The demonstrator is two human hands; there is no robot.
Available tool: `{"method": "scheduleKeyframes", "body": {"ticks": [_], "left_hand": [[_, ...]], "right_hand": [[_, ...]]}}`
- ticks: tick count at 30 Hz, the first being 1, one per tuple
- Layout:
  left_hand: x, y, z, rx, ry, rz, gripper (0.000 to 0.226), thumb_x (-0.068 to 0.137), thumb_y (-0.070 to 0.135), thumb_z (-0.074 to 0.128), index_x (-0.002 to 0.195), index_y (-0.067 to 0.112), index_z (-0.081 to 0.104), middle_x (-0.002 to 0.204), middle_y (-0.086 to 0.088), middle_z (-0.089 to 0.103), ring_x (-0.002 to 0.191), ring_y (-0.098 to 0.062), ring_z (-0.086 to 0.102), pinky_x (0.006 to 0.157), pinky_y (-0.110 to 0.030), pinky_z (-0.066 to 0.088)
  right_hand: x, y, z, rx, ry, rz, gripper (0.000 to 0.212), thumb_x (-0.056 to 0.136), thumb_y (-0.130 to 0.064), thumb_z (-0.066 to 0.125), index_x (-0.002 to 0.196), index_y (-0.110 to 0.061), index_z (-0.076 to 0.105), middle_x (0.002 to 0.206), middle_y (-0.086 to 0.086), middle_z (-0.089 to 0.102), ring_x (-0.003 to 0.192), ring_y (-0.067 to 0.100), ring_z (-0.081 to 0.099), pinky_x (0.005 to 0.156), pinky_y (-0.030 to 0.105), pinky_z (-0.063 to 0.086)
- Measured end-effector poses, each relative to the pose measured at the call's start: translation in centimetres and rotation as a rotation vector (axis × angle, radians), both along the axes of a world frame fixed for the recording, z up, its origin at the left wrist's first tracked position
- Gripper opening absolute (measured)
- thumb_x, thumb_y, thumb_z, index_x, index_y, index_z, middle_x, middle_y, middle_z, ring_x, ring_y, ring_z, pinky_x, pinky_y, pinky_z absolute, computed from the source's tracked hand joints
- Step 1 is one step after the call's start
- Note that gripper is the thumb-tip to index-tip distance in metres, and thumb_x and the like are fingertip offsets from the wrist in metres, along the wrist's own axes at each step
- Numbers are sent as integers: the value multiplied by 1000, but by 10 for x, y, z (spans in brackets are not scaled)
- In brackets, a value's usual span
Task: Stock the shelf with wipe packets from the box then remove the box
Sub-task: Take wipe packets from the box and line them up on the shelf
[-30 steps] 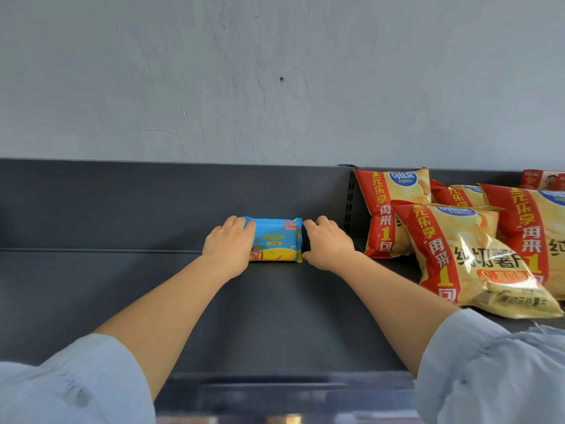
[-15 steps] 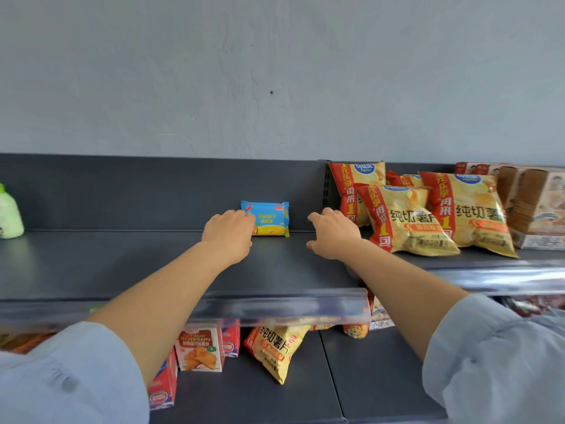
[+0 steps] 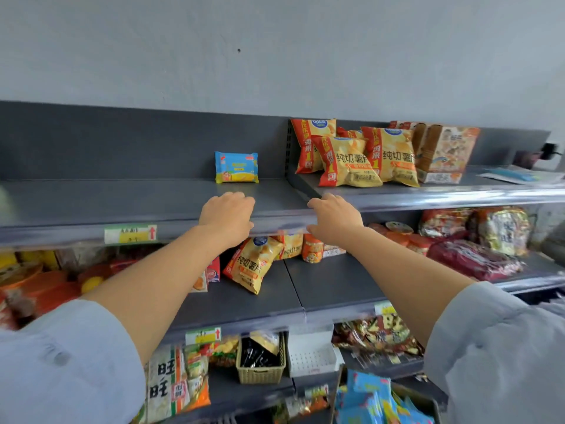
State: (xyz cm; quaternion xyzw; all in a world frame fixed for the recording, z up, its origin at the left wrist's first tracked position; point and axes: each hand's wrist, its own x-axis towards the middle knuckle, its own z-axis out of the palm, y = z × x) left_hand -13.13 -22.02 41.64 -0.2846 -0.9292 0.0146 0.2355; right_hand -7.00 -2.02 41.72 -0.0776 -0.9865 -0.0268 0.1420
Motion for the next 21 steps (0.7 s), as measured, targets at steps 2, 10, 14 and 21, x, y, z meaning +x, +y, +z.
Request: {"method": "scheduleKeyframes", "body": {"ticks": [2,10,14,21], "left_hand": [[18,6,-8,3,-11,-30,22,94,32,55,106,15,53,108,-3,56,104,-23,54,71,-31,34],[70,54,-62,-8,-147,-88,27,92,30,55,115,16,56,115,-4,57,112,-26,52,77,-37,43],[98,89,-98,-58,-223,-104,31,92,33,57,117,16,55,118,-4,57,111,-27,53,77,-37,44],[145,143,-168,-117,-371,-134,25,96,29,54,117,15,53,115,-3,56,112,-24,51,78,-35,44]], "right_hand": [[20,5,-7,-18,-20,-20,44,91,-31,57,132,-18,47,127,8,48,121,28,44,82,35,44],[94,48,-56,-34,-99,-91,46,90,-34,59,133,-18,48,131,9,47,122,30,45,88,41,47],[126,78,-92,-64,-175,-104,46,91,-35,59,132,-18,49,130,8,47,124,29,43,90,41,45],[172,125,-164,-111,-331,-107,41,91,-32,57,129,-17,52,127,8,49,122,30,45,89,41,46]]}}
